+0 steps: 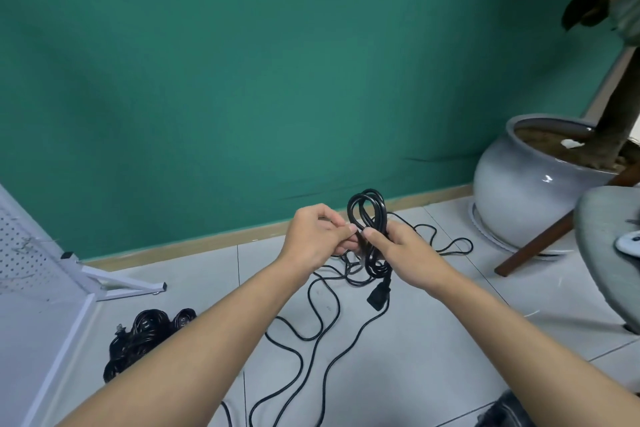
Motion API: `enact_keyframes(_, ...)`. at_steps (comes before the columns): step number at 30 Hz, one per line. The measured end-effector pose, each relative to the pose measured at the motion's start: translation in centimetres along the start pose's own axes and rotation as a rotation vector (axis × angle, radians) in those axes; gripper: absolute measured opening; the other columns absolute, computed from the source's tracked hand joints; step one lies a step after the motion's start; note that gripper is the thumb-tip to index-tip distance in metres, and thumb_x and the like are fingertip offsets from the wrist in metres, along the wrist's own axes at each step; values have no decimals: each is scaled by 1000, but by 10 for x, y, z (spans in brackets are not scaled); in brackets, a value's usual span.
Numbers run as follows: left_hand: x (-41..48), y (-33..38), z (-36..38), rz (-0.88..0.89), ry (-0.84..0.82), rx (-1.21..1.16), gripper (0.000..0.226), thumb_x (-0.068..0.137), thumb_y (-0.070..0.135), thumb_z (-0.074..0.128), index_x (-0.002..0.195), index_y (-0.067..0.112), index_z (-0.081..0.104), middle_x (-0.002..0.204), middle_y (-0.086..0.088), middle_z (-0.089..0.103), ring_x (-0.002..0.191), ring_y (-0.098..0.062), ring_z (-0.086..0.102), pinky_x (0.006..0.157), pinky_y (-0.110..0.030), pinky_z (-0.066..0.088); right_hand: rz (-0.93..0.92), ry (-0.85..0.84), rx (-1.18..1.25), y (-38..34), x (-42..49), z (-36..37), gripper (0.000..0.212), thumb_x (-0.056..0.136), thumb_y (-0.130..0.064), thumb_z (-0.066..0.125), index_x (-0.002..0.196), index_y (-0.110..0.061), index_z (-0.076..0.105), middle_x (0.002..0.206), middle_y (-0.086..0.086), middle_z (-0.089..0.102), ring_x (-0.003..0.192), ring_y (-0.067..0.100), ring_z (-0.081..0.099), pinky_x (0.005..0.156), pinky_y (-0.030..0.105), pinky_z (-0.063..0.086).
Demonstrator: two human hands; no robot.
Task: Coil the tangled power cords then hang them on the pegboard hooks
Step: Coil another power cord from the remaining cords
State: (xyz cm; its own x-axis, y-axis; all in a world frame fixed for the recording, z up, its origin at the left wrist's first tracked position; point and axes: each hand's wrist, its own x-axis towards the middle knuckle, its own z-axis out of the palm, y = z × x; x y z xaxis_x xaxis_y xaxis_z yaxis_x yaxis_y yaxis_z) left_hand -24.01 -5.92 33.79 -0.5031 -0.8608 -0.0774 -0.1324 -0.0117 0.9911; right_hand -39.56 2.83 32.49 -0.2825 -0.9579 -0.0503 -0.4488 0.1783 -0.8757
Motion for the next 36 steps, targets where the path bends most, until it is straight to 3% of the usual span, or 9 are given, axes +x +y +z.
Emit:
enact_keyframes(7, -1, -6, 9, 336, -18, 548, 19, 92, 11, 64, 83, 25, 55, 71, 7, 74, 58, -13, 60, 62, -26, 47, 69, 16, -41, 0, 4, -5, 26, 107, -33, 48, 97, -16, 65, 86, -1, 74, 82, 20, 65, 86, 39, 51)
enact_keyframes(11, 10, -15, 9, 233, -76, 331, 19, 92, 0, 54, 92, 19, 50, 94, 6, 78, 86, -11, 74, 78, -29, 55, 116, 139, 137, 5, 10, -19, 28, 105, -40, 52, 91, -20, 63, 79, -4, 59, 74, 15, 51, 76, 35, 42)
enact_keyframes(15, 21, -39, 16, 206, -440, 571, 50, 87, -5, 53, 124, 28, 59, 134, 12, 63, 126, -4, 56, 108, -27, 43, 74, 97, 575, 2, 5, -36, 21, 108, -26, 51, 102, -12, 65, 78, -2, 60, 73, 13, 53, 71, 28, 40)
enact_keyframes(18, 21, -52, 35, 258, -578, 710, 62, 88, -1, 55, 142, 28, 51, 146, 11, 55, 134, -4, 47, 113, -23, 35, 72, 8, 708, 2, -3, -44, 19, 107, -24, 51, 103, -9, 62, 75, -1, 59, 69, 13, 53, 68, 30, 40)
enact_keyframes(22, 31, -68, 46, 236, -579, 800, 33, 92, 20, 56, 116, 42, 51, 126, 8, 63, 117, -20, 59, 102, -43, 48, 76, -15, 764, 0, -11, -54, 20, 104, -25, 51, 97, -8, 60, 71, 1, 55, 64, 16, 49, 68, 33, 37)
enact_keyframes(26, 38, -85, 34, 193, -590, 943, 8, 99, 26, 56, 102, 32, 51, 108, 5, 65, 99, -22, 58, 91, -40, 50, 76, 15, 812, 4, -13, -67, 19, 106, -24, 50, 97, -8, 58, 72, -1, 56, 64, 15, 48, 68, 31, 35)
enact_keyframes(28, 43, -93, 22, 153, -587, 964, 9, 101, 29, 59, 94, 30, 53, 101, 6, 66, 95, -20, 57, 88, -36, 50, 108, 119, 737, 12, -9, -72, 22, 108, -25, 49, 97, -9, 60, 72, -3, 58, 65, 14, 49, 67, 30, 36)
enact_keyframes(31, 47, -85, 4, 143, -514, 850, 20, 100, 34, 65, 80, 35, 62, 87, 8, 72, 83, -12, 63, 80, -30, 50, 165, 345, 182, 33, -4, -77, 33, 106, -38, 51, 94, -12, 67, 74, -3, 61, 72, 18, 53, 72, 36, 40)
enact_keyframes(36, 41, -38, -4, 322, -378, 629, 15, 92, 37, 76, 84, 25, 74, 69, 5, 59, 66, -10, 48, 65, -30, 40, 183, 256, -198, 51, 1, -73, 35, 103, -48, 51, 88, -18, 60, 77, 2, 63, 70, 20, 57, 75, 44, 53)
